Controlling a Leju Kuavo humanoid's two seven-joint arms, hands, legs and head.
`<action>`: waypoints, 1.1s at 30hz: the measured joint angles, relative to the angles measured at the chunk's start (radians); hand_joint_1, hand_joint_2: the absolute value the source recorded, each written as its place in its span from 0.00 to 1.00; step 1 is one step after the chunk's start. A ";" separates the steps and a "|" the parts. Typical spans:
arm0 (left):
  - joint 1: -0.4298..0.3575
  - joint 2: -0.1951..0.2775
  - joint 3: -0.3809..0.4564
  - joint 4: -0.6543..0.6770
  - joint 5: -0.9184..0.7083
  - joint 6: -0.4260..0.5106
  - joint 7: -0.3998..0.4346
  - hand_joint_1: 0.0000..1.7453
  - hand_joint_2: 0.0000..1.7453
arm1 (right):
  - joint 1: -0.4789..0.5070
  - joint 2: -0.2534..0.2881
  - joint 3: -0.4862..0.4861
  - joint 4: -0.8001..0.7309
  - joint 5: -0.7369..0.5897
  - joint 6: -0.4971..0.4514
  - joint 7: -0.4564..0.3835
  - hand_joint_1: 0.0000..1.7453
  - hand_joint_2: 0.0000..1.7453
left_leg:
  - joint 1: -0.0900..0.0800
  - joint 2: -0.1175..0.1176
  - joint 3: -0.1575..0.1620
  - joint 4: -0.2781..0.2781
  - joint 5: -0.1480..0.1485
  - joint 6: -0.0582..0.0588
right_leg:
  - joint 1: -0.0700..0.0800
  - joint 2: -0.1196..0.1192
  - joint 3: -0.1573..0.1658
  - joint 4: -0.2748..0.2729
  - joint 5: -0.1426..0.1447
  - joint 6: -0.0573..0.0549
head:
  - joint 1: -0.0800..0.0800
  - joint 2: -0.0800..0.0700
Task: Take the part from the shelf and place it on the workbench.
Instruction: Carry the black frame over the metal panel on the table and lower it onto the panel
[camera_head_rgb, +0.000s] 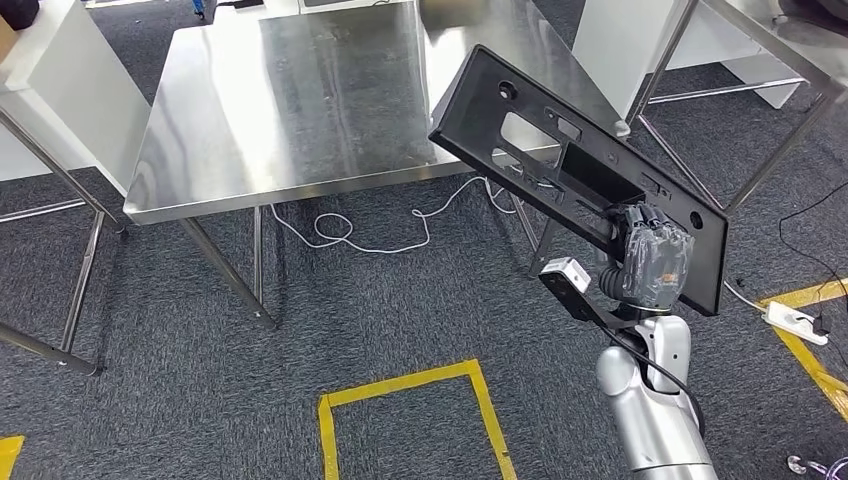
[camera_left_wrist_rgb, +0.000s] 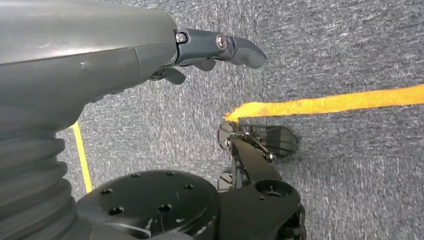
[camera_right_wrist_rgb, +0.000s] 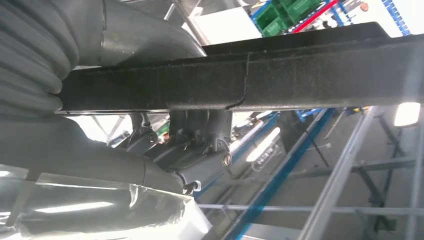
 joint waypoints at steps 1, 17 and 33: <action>0.000 0.000 0.000 0.000 0.000 -0.001 0.000 0.00 1.00 | 0.000 0.000 0.000 0.000 -0.002 0.000 0.000 1.00 1.00 | 0.003 -0.011 -0.013 0.028 -0.019 -0.005 | -0.002 0.003 0.001 -0.001 0.000 -0.006 | -0.001 0.000; 0.002 0.003 0.000 0.000 -0.002 -0.021 -0.002 0.00 1.00 | 0.008 -0.011 0.006 -0.008 -0.010 -0.002 0.002 1.00 1.00 | -0.002 -0.043 -0.018 -0.032 0.048 0.050 | 0.028 0.025 -0.035 0.075 -0.048 -0.015 | -0.001 0.000; 0.004 0.000 0.000 0.000 -0.002 -0.039 -0.011 0.00 1.00 | 0.027 -0.032 0.021 -0.024 -0.011 -0.002 0.015 1.00 1.00 | 0.010 -0.039 -0.058 0.107 -0.056 -0.014 | -0.007 0.007 -0.001 0.001 -0.004 -0.012 | -0.006 0.000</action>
